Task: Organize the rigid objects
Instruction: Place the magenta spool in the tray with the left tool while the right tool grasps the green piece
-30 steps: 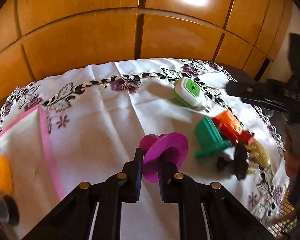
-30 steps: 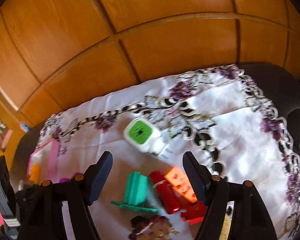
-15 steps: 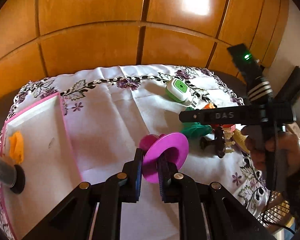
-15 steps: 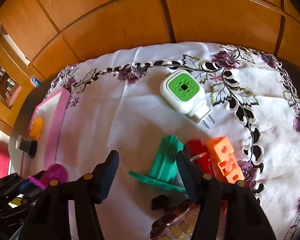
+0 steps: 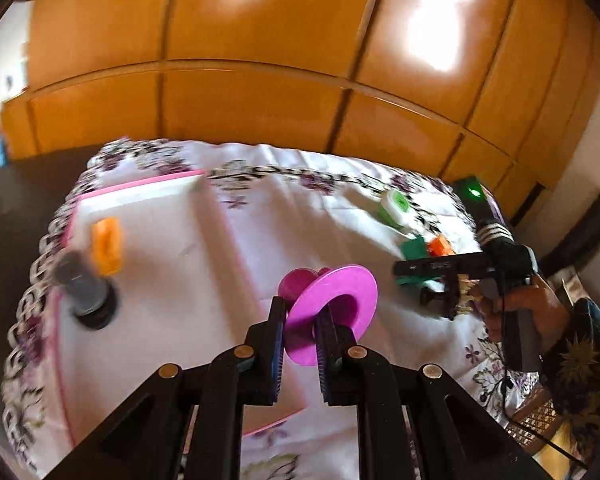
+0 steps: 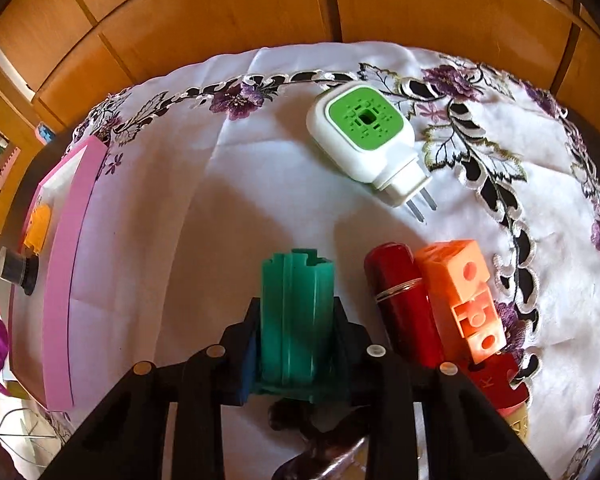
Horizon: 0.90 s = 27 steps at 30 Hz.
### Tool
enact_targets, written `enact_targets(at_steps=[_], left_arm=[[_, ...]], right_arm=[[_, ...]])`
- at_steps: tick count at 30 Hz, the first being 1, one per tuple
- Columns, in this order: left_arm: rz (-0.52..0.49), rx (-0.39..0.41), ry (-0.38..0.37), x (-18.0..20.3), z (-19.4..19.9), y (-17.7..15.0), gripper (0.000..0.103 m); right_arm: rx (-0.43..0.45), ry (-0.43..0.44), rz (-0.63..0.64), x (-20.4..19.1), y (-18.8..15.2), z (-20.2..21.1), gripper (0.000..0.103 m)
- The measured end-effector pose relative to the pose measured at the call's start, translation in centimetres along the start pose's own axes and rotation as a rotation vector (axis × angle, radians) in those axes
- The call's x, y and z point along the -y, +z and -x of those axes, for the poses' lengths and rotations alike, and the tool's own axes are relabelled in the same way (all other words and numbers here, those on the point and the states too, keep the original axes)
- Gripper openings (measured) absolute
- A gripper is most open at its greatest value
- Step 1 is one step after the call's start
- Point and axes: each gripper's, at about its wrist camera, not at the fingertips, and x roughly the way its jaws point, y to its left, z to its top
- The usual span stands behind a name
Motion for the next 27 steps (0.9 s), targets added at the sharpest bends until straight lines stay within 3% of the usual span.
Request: enact_targets(at_steps=[5, 14, 21, 27], left_arm=[[0.074, 0.009, 0.075, -4.0, 1.9, -1.0, 0.014], [0.212, -0.049, 0.197, -10.5, 1.4, -1.8, 0.014], [0.193, -0.102, 0.274, -13.0, -2.6, 0.3, 0.014], [0.166, -0.073, 0.308, -14.1, -4.9, 2.8, 0.014]], right_arm=[[-0.002, 0.049, -0.042, 1.0, 0.1, 0.1, 0.03], [0.011, -0.026, 0.043, -0.6, -0.2, 0.0, 0.031], [0.014, -0.035, 0.053, -0.6, -0.1, 0.0, 0.03], [0.021, -0.055, 0.08, -1.0, -0.3, -0.1, 0.03]])
